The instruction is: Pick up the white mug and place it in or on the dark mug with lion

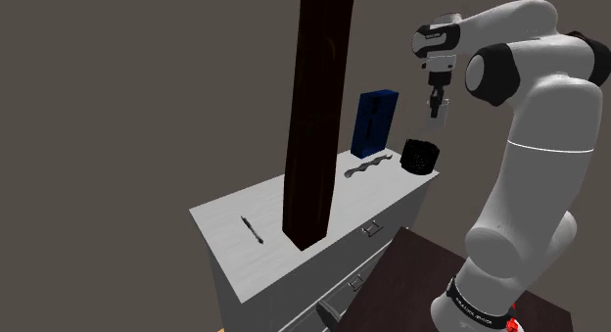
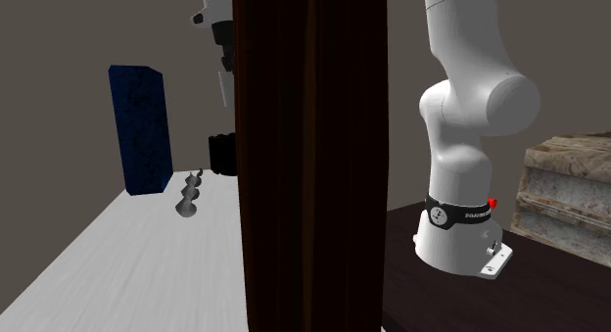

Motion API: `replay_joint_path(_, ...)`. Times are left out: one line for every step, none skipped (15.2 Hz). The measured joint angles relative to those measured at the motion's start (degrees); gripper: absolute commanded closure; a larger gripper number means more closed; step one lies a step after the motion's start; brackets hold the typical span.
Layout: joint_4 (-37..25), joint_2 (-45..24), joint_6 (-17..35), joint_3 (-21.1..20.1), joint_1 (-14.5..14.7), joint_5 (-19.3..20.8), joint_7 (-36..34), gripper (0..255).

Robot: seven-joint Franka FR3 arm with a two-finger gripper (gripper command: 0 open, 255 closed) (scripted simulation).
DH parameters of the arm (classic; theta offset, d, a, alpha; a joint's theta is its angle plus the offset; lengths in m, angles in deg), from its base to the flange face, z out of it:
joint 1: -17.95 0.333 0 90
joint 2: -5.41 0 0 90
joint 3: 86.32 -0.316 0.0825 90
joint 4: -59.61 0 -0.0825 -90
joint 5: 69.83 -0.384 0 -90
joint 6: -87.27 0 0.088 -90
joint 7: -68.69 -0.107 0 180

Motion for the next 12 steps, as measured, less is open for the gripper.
replay_joint_path(1.3, 0.5, 1.1, 0.0, 0.2, 0.3, -0.2, 255)
replay_joint_path(1.9, 0.3, 2.4, -0.1, 0.2, 0.2, -0.3, 255)
replay_joint_path(2.6, 0.3, 3.5, -0.1, 0.3, 0.3, -0.4, 255)
replay_joint_path(3.1, 0.1, 4.2, -0.2, 0.2, 0.2, -0.4, 255)
replay_joint_path(4.2, 0.5, 5.2, -0.1, 0.3, 0.4, -0.5, 255)
replay_joint_path(4.7, 0.5, 6.0, -0.2, 0.3, 0.4, -0.6, 255)
replay_joint_path(5.3, 0.6, 6.7, -0.2, 0.4, 0.5, -0.8, 255)
replay_joint_path(6.1, 0.5, 7.8, -0.3, 0.4, 0.5, -0.9, 255)
replay_joint_path(6.8, 0.5, 8.6, -0.3, 0.5, 0.5, -1.1, 255)
replay_joint_path(7.3, 0.3, 9.4, -0.4, 0.5, 0.4, -1.2, 255)
replay_joint_path(8.2, 0.4, 10.3, -0.4, 0.5, 0.4, -1.1, 255)
replay_joint_path(9.0, 0.5, 11.1, -0.4, 0.4, 0.4, -1.0, 255)
